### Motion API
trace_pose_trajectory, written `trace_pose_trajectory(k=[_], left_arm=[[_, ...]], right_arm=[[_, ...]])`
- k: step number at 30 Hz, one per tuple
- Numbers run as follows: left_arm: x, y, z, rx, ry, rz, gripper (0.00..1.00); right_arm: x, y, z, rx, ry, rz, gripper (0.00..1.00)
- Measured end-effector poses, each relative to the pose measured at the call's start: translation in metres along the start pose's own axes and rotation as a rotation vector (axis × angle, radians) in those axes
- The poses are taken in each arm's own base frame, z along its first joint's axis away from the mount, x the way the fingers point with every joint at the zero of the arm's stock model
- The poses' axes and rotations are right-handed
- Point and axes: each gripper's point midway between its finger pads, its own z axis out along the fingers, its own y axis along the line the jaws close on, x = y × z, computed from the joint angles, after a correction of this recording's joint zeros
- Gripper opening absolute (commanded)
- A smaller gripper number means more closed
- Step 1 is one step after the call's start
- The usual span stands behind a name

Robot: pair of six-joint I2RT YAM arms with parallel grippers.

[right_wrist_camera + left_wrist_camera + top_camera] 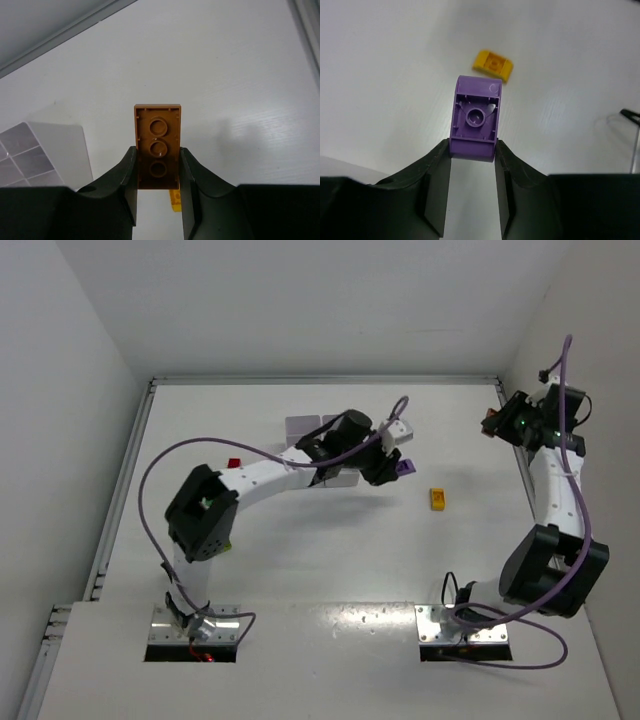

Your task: Sort the legos into containers by color

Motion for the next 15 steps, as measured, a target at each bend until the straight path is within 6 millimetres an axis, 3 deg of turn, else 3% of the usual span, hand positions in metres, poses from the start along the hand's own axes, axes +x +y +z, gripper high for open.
trace_pose_trajectory(k=[4, 7, 9, 15], left_arm=[[-0.068, -0.007, -0.054, -0.01, -0.149, 0.04, 0.0], [-0.087, 0.006, -0.085, -0.048, -0.185, 0.046, 0.0], [-0.081, 0.025, -0.094, -0.083, -0.164, 0.027, 0.0], [-0.021, 0.089, -0.105, -0.204, 0.009, -0.092, 0.06]], right_arm=[[0.007, 0.027, 0.017, -0.085, 0.036, -0.051, 0.0], [0.009, 0.049, 0.031, -0.147, 0.062, -0.104, 0.0], [0.01, 0.068, 0.04, -0.19, 0.076, -0.148, 0.0], [0.001, 0.11, 0.061, -0.286, 0.073, -0.235, 0.0]])
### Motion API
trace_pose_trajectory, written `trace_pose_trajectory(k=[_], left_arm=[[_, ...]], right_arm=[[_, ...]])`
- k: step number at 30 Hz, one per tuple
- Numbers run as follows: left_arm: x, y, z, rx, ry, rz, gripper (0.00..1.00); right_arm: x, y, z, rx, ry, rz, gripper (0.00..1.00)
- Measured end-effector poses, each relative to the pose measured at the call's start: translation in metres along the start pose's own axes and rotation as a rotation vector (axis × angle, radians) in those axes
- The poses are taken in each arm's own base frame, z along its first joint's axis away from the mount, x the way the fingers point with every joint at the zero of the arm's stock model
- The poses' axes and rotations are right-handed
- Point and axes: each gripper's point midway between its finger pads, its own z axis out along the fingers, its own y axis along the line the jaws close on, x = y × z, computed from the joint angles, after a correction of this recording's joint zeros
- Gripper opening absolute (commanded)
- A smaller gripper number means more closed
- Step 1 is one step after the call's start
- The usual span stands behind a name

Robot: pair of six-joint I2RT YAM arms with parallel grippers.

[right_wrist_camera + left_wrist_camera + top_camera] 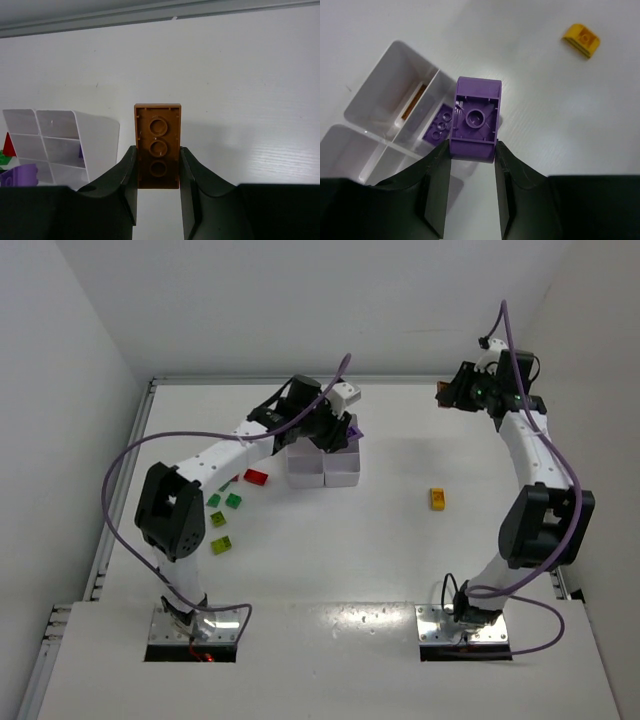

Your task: Sort the legos into containers by color

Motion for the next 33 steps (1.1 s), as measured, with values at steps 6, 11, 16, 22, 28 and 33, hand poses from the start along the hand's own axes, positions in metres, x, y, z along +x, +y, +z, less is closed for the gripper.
trace_pose_trajectory(k=[6, 11, 16, 22, 28, 33], left_arm=[[0.03, 0.028, 0.017, -0.038, 0.108, -0.043, 0.07], [0.032, 0.035, 0.031, -0.032, 0.138, -0.05, 0.1], [0.043, 0.041, 0.04, -0.022, 0.178, -0.063, 0.1], [0.061, 0.052, 0.045, -0.027, 0.228, -0.091, 0.14], [0.069, 0.055, 0.046, -0.028, 0.254, -0.098, 0.77], [0.062, 0.053, 0.047, -0.011, 0.231, -0.103, 0.8]], right_arm=[[-0.007, -0.001, 0.011, -0.008, -0.003, -0.01, 0.0], [-0.006, -0.002, 0.013, -0.007, 0.001, -0.01, 0.0], [-0.006, -0.002, 0.013, -0.007, 0.001, -0.011, 0.0], [-0.006, -0.002, 0.013, -0.006, 0.001, -0.011, 0.0], [-0.005, 0.0, 0.014, -0.01, 0.003, -0.014, 0.0], [-0.004, 0.013, 0.022, -0.038, 0.013, -0.05, 0.0]])
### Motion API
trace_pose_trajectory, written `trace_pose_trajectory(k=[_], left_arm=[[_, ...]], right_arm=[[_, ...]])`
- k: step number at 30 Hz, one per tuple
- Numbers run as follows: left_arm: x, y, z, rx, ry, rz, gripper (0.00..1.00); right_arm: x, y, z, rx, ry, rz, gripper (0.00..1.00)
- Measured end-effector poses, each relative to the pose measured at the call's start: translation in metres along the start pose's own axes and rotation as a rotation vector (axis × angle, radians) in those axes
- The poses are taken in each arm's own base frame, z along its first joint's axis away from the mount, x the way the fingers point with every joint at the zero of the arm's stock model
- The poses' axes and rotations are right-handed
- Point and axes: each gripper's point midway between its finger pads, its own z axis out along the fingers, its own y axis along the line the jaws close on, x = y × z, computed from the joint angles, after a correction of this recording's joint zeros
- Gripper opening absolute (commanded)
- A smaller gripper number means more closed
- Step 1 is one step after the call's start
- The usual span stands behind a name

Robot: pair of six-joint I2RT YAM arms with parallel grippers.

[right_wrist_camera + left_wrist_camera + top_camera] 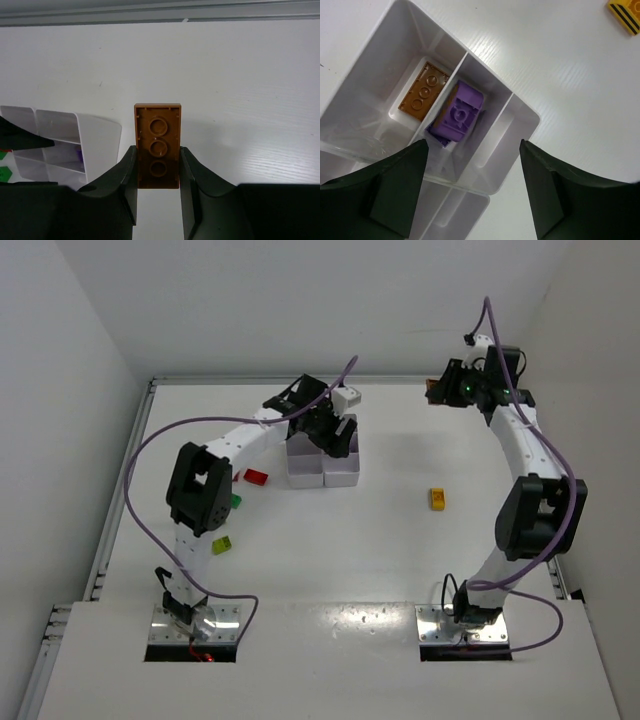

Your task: Sort the legos into containers by color

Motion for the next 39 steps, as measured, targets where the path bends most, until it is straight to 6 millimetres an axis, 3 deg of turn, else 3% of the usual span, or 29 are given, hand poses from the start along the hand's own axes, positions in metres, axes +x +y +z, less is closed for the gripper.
trace_pose_trajectory(k=[3, 6, 8, 12, 15, 18, 21, 26, 31, 35, 38, 39], left_arm=[[0.001, -0.004, -0.004, 0.015, -0.031, -0.002, 0.8], [0.003, -0.013, -0.021, 0.042, -0.088, -0.025, 0.8], [-0.007, -0.021, -0.046, 0.047, -0.159, -0.04, 0.8], [-0.053, -0.025, -0.11, 0.018, -0.386, -0.078, 0.82], [-0.082, -0.008, -0.161, -0.034, -0.535, -0.113, 0.83], [-0.088, 0.018, -0.189, -0.093, -0.597, -0.156, 0.83], [-0.073, 0.038, -0.19, -0.125, -0.583, -0.209, 0.83], [-0.041, 0.049, -0.178, -0.134, -0.514, -0.283, 0.84], [-0.036, 0.054, -0.179, -0.132, -0.507, -0.303, 0.84], [-0.034, 0.058, -0.182, -0.128, -0.511, -0.316, 0.84], [-0.033, 0.059, -0.182, -0.122, -0.509, -0.322, 0.84], [-0.033, 0.059, -0.181, -0.119, -0.508, -0.323, 0.84]], right_arm=[[0.003, 0.018, 0.008, -0.037, 0.014, -0.039, 0.0], [0.006, 0.042, 0.015, -0.091, 0.027, -0.09, 0.0], [0.008, 0.062, 0.022, -0.135, 0.034, -0.135, 0.0], [0.017, 0.111, 0.038, -0.24, 0.056, -0.255, 0.0], [0.029, 0.154, 0.054, -0.326, 0.073, -0.357, 0.0], [0.047, 0.187, 0.069, -0.39, 0.105, -0.432, 0.0], [0.06, 0.193, 0.084, -0.395, 0.134, -0.471, 0.03], [0.075, 0.182, 0.106, -0.358, 0.174, -0.506, 0.04], [0.09, 0.174, 0.113, -0.332, 0.214, -0.554, 0.04], [0.094, 0.179, 0.113, -0.343, 0.219, -0.608, 0.05], [0.096, 0.183, 0.114, -0.349, 0.217, -0.65, 0.16], [0.097, 0.183, 0.114, -0.35, 0.217, -0.664, 0.26]])
